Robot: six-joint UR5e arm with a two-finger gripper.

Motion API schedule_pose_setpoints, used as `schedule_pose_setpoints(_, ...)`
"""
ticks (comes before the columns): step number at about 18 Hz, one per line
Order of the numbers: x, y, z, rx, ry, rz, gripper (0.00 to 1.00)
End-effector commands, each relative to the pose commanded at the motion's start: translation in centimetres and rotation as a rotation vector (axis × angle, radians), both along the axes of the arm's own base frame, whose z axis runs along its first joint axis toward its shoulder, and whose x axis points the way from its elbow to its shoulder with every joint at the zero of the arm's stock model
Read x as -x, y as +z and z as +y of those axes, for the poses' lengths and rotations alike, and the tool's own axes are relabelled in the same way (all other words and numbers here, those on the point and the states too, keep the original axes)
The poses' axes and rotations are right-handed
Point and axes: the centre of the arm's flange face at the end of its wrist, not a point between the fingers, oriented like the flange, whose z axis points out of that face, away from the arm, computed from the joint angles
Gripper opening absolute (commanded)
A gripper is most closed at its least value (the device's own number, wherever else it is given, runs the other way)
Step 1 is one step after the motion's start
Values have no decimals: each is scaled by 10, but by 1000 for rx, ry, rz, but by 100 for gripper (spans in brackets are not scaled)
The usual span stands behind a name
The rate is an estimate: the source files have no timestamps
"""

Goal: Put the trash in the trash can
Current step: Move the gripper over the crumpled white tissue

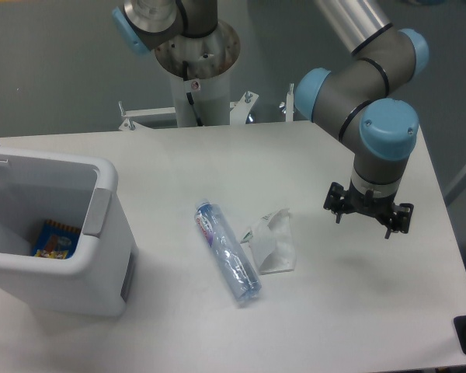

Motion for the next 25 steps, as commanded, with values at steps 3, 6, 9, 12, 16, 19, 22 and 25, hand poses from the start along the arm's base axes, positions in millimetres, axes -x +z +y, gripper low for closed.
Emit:
schedule_pose_setpoints(3, -3, 0, 3, 15, -1, 8, 100)
schedule_pose_setpoints(6, -4, -2, 5, 16, 2, 6, 100)
schedule_pose_setpoints(9, -12, -5, 9, 17, 11, -1, 100)
schedule_pose_setpoints(12, -30, -26, 2, 21, 38, -20, 100)
schedule_pose_setpoints(16, -72, -48, -3, -13, 47, 25, 100)
schedule_pose_setpoints(19, -92, -53, 6, -5, 17, 12, 100)
schedule_pose_setpoints(22, -116, -65, 19, 11, -25, -9, 100)
schedule_pose_setpoints(25, -140, -78, 31, 26, -63, -31, 100)
